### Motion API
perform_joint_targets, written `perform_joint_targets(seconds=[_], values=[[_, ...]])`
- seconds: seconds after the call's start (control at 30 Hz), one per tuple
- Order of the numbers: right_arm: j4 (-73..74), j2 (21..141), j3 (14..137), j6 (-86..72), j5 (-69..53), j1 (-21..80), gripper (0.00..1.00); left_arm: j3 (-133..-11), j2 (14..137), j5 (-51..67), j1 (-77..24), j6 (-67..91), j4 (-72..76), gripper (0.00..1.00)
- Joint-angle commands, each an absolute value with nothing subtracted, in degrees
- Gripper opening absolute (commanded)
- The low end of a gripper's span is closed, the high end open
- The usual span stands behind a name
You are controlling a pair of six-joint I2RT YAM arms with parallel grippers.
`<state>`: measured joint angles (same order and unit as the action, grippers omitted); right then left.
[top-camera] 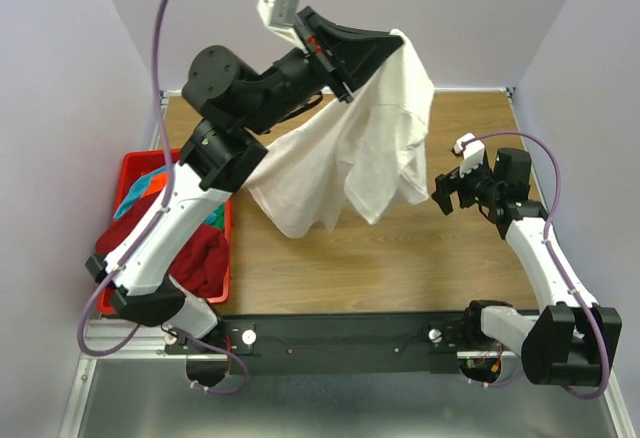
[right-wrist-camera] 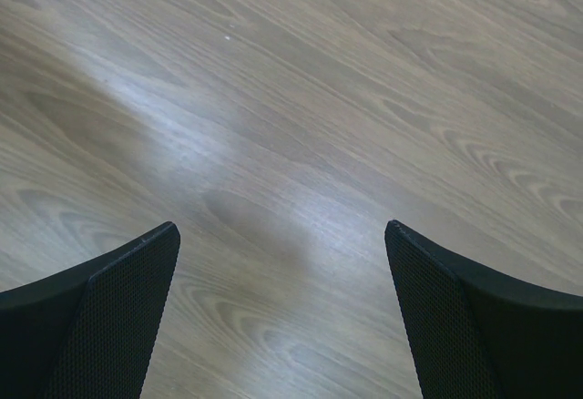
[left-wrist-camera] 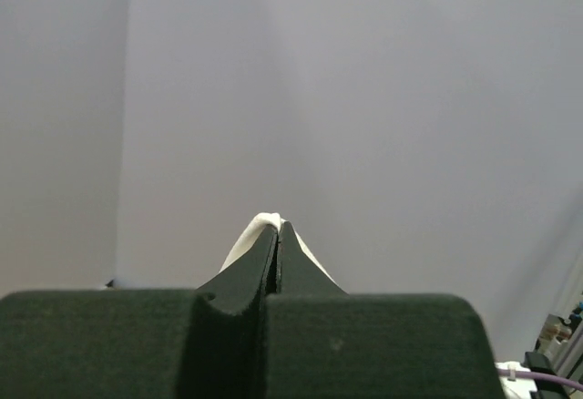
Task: Fold and stack the t-shirts
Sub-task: Move the tshirt to the center of the board
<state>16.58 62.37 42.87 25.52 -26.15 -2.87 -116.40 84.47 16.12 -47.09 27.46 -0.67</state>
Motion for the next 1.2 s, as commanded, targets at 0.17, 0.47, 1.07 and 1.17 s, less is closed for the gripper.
perform_joint_targets(seconds=[0.17, 0.47, 1.07, 1.17], values=[[17.3, 64.0, 45.0, 24.6, -21.0, -5.8, 1.0, -123.1, 88.7, 16.8, -50.6, 26.9, 3.6, 0.0], [17.2, 65.0, 45.4, 23.8, -19.0, -6.9, 1.0, -94.4, 75.0, 2.0, -48.0, 25.1, 11.0, 0.0], [25.2, 65.3, 42.4, 38.5, -46.6, -7.1, 1.0, -52.6, 61.7, -0.3, -26.6, 29.4, -5.7, 0.94], [31.3, 64.5, 41.2, 47.3, -57.4, -6.7, 1.0, -55.6, 64.1, 13.5, -27.2, 22.4, -5.4, 0.89]])
